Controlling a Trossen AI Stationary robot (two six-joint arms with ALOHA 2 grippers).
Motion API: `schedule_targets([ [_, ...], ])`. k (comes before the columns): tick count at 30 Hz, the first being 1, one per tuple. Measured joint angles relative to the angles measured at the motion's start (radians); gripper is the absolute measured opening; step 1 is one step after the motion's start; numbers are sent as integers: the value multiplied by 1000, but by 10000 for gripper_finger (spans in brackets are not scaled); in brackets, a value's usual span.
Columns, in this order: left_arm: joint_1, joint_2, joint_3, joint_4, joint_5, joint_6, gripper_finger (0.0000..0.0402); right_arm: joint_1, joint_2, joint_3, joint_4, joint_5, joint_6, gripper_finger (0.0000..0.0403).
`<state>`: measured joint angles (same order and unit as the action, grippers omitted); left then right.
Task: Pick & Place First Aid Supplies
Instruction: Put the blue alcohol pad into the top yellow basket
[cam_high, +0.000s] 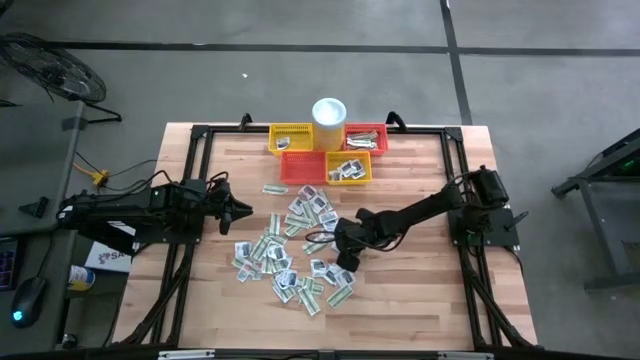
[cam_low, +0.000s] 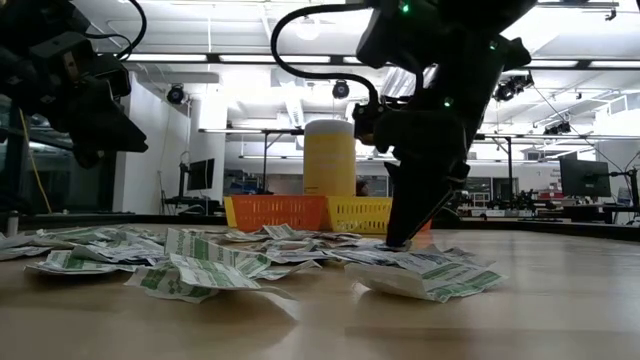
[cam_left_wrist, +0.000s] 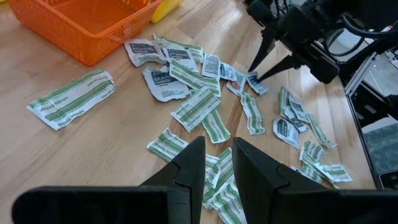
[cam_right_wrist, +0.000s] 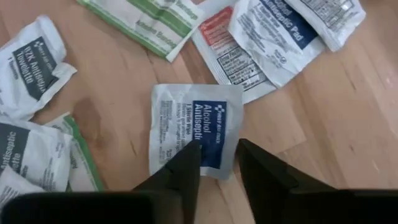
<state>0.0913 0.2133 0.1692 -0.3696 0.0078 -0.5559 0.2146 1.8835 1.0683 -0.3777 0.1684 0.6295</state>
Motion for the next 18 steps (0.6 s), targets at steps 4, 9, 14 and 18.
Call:
schedule_targets([
  [4, 0, 0, 0, 0, 0, 0, 80, 0, 0, 0, -6, -8, 16, 39],
  [9, 0, 0, 0, 0, 0, 0, 80, 1, 0, -1, -7, -18, 68, 8],
  [14, 0, 0, 0, 0, 0, 0, 80, 14, -13, -4, -3, -33, 110, 3],
  [18, 0, 0, 0, 0, 0, 0, 80, 38, -58, -7, -10, -45, 157, 1],
])
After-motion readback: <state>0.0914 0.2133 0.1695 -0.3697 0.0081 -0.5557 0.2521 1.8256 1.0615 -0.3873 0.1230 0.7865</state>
